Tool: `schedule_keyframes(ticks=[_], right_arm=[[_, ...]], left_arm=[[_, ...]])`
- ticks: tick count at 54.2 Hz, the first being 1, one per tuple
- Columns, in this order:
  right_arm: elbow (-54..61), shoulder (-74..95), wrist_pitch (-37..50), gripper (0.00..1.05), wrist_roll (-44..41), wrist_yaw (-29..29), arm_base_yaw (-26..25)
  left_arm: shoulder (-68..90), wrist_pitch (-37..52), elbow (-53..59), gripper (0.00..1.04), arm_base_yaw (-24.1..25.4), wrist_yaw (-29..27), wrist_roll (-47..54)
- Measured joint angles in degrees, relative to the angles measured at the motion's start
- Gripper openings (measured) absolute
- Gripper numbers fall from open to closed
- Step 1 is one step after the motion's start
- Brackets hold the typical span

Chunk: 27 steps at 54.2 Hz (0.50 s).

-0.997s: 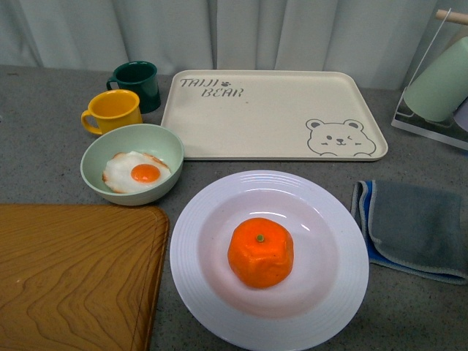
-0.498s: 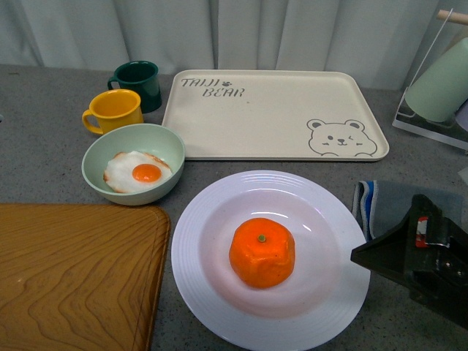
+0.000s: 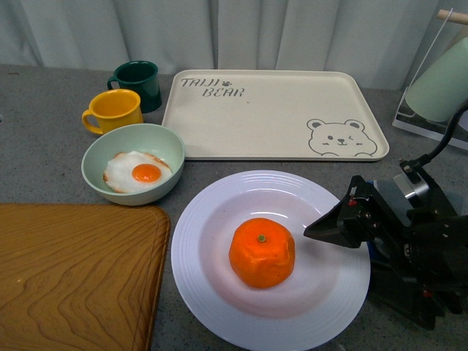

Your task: Place orange and plate with both arms

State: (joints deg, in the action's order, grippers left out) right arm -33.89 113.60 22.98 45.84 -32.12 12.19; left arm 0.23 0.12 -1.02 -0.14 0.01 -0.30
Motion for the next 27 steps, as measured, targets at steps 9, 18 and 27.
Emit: schedule_keyframes(ticks=[9, 18, 27], right_arm=[[-2.8, 2.2, -3.2, 0.87, 0.9, 0.8, 0.3], [-4.2, 3.1, -7.6, 0.64, 0.5, 2.4, 0.1], [-4.9, 3.2, -12.3, 0.35, -0.3, 4.3, -0.8]], left_arm=[[0.0, 0.0, 0.0, 0.98, 0.0, 0.0, 0.0], [0.0, 0.0, 0.0, 0.98, 0.0, 0.0, 0.0], [0.0, 0.0, 0.0, 0.98, 0.0, 0.0, 0.0]])
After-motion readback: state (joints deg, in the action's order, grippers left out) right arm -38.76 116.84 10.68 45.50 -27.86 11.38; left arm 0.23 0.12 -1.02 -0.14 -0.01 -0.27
